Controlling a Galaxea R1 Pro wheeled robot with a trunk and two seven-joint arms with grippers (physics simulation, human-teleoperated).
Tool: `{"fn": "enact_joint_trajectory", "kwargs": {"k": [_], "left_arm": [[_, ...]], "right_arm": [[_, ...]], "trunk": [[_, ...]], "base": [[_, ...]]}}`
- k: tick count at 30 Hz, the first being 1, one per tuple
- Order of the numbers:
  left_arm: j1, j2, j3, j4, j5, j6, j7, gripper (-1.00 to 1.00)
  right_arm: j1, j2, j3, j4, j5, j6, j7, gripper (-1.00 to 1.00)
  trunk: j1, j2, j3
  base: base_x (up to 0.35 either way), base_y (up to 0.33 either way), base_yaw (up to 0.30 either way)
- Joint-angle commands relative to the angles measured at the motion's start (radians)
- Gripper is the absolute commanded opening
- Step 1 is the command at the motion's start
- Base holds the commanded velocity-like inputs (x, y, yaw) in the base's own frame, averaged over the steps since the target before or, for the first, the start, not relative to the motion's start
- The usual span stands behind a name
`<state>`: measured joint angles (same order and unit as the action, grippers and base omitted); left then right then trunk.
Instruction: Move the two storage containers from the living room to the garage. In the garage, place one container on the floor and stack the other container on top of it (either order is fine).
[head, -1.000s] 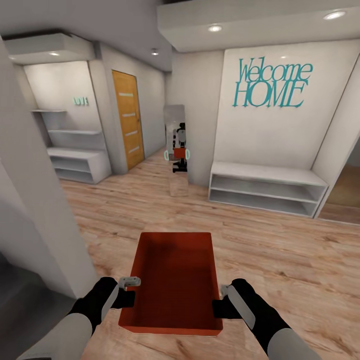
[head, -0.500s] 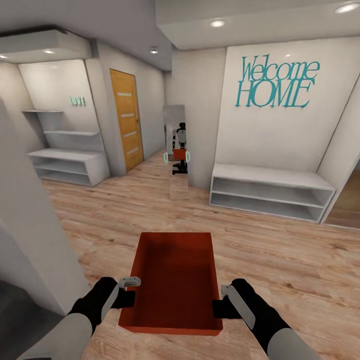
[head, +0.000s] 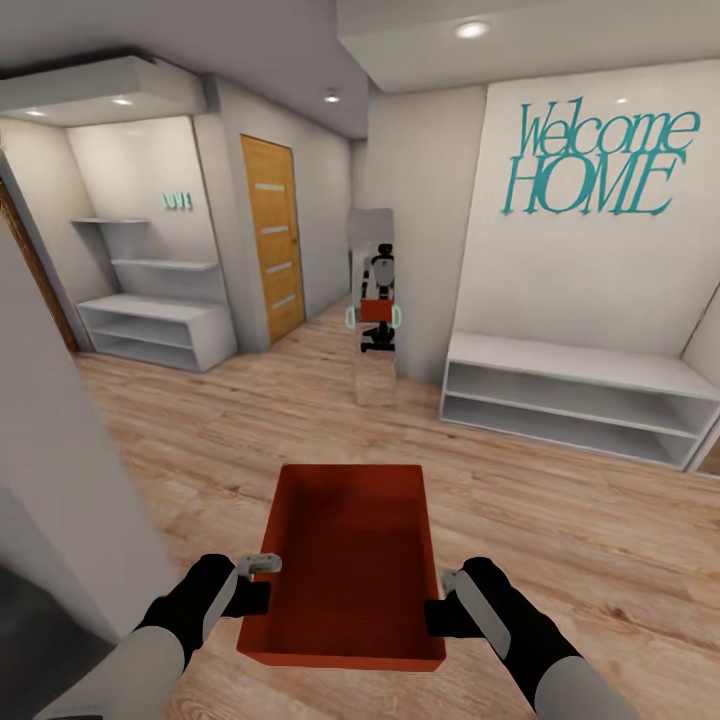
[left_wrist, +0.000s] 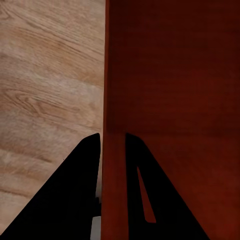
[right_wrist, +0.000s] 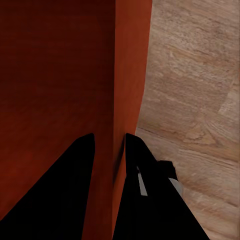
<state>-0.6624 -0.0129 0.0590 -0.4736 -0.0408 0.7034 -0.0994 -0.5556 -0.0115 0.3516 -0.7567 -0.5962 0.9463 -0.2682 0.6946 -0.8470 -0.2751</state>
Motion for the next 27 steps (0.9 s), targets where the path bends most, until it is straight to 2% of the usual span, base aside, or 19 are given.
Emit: {"fn": "enact_joint_trajectory", "kwargs": {"k": [1, 27], "left_arm": [[-0.001, -0.002, 0.001, -0.003, 0.007, 0.004, -0.002, -1.00], [-0.001, -0.002, 0.002, -0.002, 0.007, 0.004, -0.002, -1.00]], "right_arm": [[0.000, -0.001, 0.004, 0.000, 0.044, 0.014, -0.013, -1.00], [0.000, -0.001, 0.004, 0.000, 0.044, 0.014, -0.013, -1.00]], "trunk": [[0.001, -0.001, -0.001], [0.001, -0.001, -0.001]], "base": [[0.299, 0.000, 0.029], [0.320, 0.000, 0.002]]}}
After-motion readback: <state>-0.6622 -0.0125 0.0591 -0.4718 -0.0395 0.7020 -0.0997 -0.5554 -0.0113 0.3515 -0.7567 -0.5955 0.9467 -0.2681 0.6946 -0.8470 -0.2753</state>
